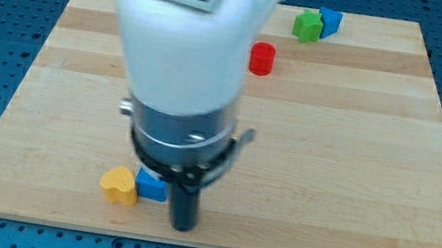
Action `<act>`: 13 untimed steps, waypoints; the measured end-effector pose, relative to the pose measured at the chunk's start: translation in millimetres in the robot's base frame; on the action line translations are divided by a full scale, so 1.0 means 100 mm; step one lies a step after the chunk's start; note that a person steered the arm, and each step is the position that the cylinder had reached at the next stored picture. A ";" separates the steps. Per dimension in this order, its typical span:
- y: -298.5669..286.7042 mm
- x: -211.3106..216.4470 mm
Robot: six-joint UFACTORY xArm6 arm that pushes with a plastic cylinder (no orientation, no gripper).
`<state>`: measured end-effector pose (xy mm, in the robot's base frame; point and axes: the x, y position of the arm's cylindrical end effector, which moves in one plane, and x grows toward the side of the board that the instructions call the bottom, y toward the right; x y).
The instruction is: Keep blue cube in between red star and green circle
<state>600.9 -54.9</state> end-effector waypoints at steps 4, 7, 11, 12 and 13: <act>-0.27 -0.46; -1.37 -1.16; -1.95 -0.61; -1.36 -0.54; -0.81 -0.62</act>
<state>539.0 -135.8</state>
